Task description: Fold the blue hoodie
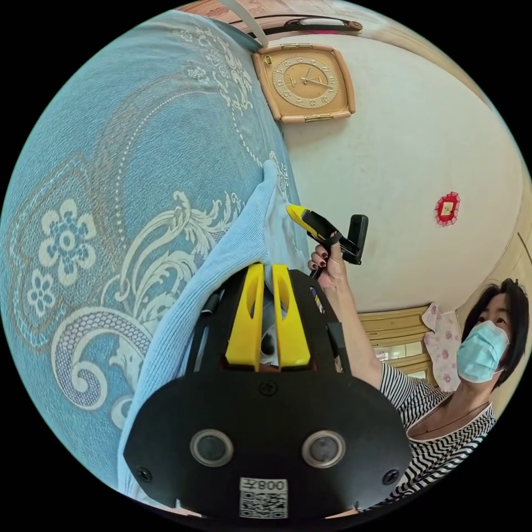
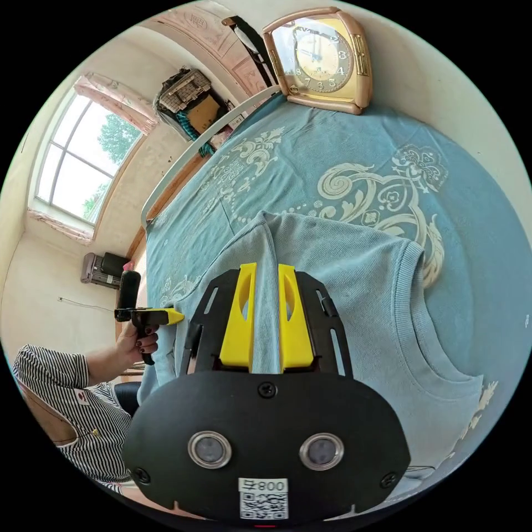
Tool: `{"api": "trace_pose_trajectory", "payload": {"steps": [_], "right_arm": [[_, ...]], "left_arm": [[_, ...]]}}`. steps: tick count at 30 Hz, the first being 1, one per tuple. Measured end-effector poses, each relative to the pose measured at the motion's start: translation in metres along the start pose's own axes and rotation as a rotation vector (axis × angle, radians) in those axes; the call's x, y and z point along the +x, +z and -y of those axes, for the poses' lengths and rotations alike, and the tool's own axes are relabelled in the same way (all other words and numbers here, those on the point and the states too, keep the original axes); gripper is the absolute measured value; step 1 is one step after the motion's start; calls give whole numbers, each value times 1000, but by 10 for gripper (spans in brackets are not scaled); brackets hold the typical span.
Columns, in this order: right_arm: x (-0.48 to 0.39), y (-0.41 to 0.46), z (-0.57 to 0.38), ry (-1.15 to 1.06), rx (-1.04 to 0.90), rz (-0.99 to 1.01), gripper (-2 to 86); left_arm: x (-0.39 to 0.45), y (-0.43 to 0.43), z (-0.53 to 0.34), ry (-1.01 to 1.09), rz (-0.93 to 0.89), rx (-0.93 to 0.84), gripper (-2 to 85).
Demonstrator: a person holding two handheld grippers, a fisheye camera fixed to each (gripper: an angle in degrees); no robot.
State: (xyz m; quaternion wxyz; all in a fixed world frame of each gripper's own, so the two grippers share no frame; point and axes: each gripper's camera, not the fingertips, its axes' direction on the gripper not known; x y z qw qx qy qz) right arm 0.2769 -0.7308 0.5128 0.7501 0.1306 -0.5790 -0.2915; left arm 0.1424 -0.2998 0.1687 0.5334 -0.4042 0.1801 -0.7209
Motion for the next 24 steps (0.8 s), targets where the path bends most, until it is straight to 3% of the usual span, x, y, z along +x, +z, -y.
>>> {"api": "trace_pose_trajectory", "payload": {"steps": [5,14,19,24], "right_arm": [[0,32,4,7,-77,-14,50],[-34,-5,7,-104,61,15,25],[-12,27,7,22,-64,-36,36],[13,-55,-80,77,151,-31,49]], "left_arm": [[6,-6,3,11,-26,-2,29],[51,-34,11,144,74,121,29],[48,-27,13,61,91,99,41],[61,-37,-6,60,28,153,60]]}}
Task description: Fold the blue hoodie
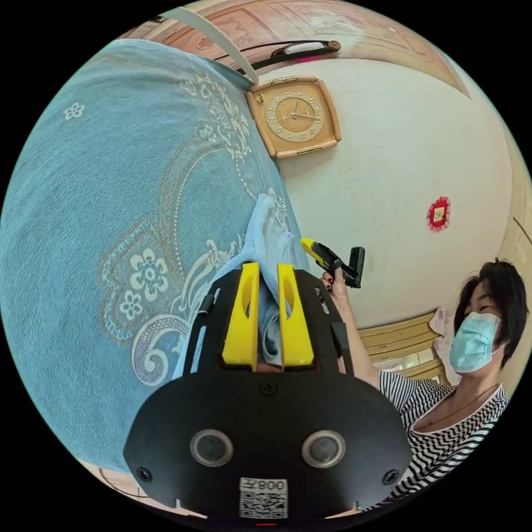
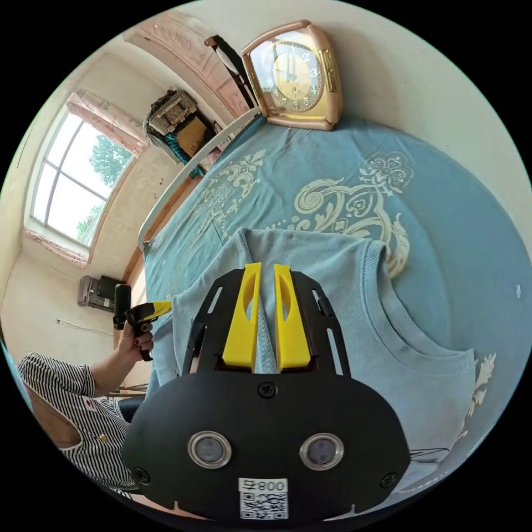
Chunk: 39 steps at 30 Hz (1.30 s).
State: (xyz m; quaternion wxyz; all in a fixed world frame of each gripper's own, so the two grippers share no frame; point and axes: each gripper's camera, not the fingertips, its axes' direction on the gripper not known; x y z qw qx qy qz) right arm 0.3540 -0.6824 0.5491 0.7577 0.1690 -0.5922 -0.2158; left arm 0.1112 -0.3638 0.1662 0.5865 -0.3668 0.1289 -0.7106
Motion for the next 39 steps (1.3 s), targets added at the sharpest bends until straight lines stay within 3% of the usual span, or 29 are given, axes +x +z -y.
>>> {"api": "trace_pose_trajectory", "payload": {"steps": [6,12,16,20,24,36,39], "right_arm": [[25,-114,-178,165,149,-47,37],[14,-122,-332,443,222,-38,36],[20,-116,-362,500,252,-35,41],[20,-119,-366,467,306,-71,53],[20,-108,-370,447,293,-110,58],[21,-100,-402,383,276,-59,10],[11,-125,-422,349,349,-38,5]], "left_arm": [[52,27,-37,111,-58,-137,64],[144,139,-82,395,-104,-508,73],[207,215,-123,630,-55,-693,79],[246,270,-161,816,121,-795,79],[256,299,-185,836,232,-865,53],[311,318,-220,893,245,-882,10],[329,314,-225,917,207,-877,9]]}}
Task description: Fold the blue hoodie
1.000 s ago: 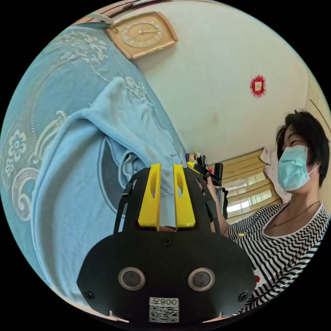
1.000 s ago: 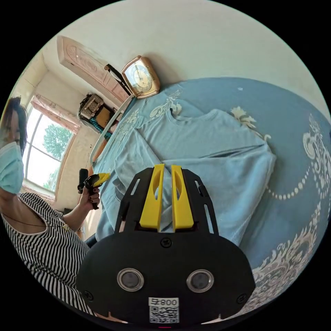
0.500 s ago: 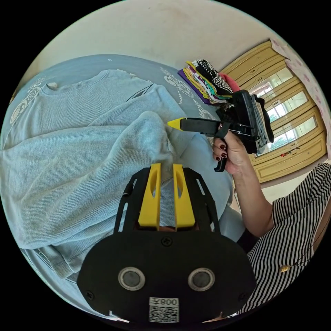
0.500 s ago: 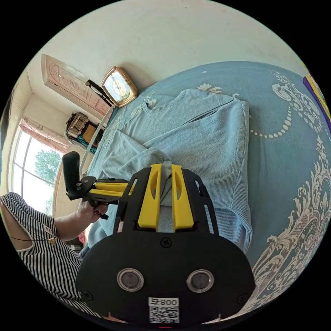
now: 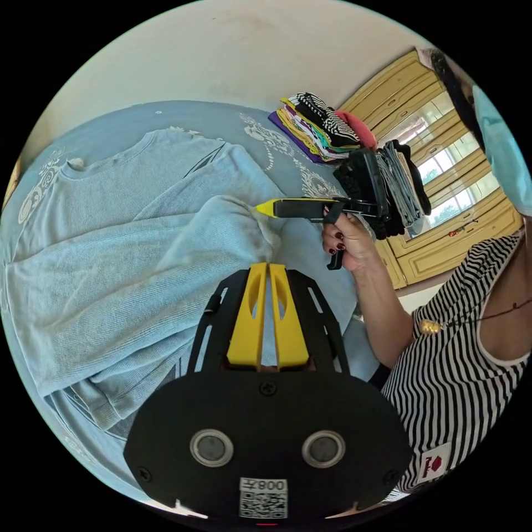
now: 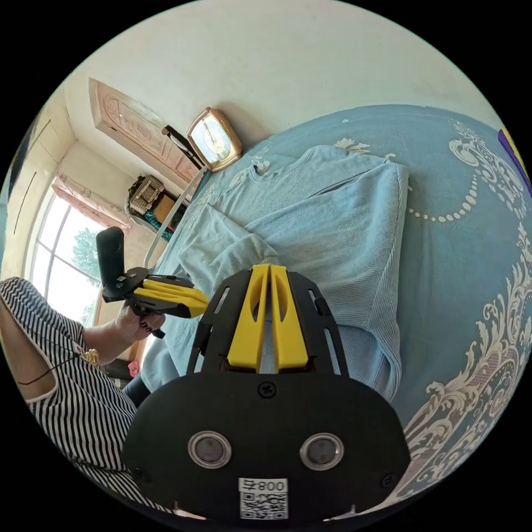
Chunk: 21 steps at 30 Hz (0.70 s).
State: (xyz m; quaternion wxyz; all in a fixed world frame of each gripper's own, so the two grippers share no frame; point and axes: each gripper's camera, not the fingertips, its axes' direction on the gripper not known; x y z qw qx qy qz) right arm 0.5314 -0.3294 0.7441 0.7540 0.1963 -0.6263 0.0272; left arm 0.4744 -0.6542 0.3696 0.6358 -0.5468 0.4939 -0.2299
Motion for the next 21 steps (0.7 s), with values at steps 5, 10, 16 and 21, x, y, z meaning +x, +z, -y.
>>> {"api": "trace_pose_trajectory", "payload": {"steps": [5,10,16,21], "right_arm": [[13,-9,-16,26,-55,48,3],[16,-7,-23,45,-91,42,2],[13,-43,-39,49,142,68,1],[-1,5,-28,22,-30,72,1]], "left_arm": [[4,31,10,-28,-10,-154,14],[4,26,9,-66,-52,-120,23],[13,4,0,-55,-78,-23,26],[1,5,-7,-129,15,-8,13]]}}
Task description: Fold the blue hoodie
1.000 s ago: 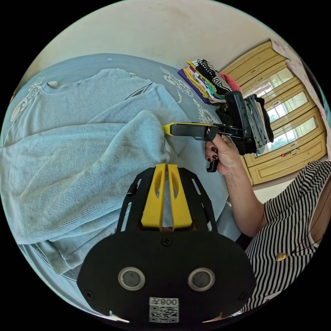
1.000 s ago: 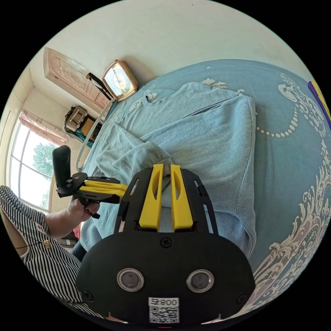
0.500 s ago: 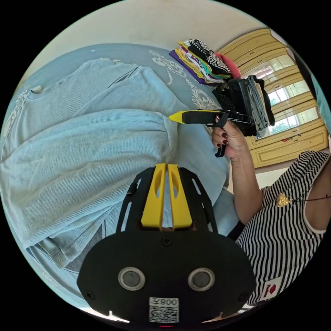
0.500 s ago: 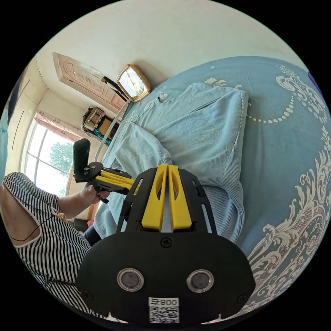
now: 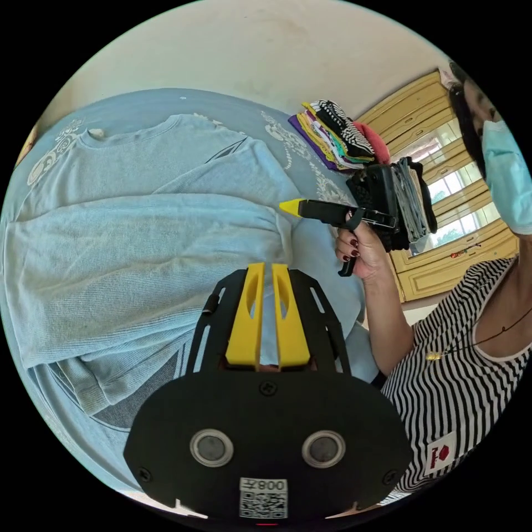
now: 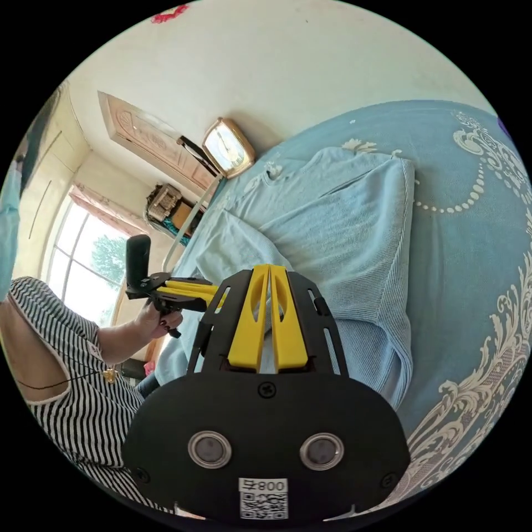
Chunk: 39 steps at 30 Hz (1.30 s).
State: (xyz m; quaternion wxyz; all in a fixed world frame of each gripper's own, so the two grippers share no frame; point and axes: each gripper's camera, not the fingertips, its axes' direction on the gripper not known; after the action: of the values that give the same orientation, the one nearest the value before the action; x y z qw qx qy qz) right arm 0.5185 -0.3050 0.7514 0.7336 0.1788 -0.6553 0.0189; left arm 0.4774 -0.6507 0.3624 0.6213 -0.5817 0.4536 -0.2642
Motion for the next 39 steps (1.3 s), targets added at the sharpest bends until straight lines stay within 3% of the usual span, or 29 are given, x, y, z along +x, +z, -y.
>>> {"api": "trace_pose_trajectory", "payload": {"steps": [3,11,15,17,23,28,32,35,39], "right_arm": [[-8,23,5,1,-104,-106,0],[-26,7,-4,-30,28,-113,1],[-24,45,-2,-32,-136,-140,0],[-24,46,-4,-28,-123,-125,0],[-27,41,-13,-28,-64,-133,0],[-34,62,-12,-61,-151,-179,0],[-38,51,-20,-73,-89,-218,0],[-30,67,-23,-66,-160,-202,0],[-25,67,-31,-73,-148,-209,0]], "left_arm": [[-8,15,-6,-61,26,-86,5],[-33,-46,-44,-158,183,123,2],[-66,-42,-64,-271,198,70,2],[-72,-55,-78,-302,166,122,2],[-108,-109,-135,-486,311,321,2],[-134,-102,-163,-519,252,283,1],[-133,-125,-195,-496,300,386,2],[-159,-107,-215,-540,274,271,2],[-168,-109,-241,-574,247,322,2]]}}
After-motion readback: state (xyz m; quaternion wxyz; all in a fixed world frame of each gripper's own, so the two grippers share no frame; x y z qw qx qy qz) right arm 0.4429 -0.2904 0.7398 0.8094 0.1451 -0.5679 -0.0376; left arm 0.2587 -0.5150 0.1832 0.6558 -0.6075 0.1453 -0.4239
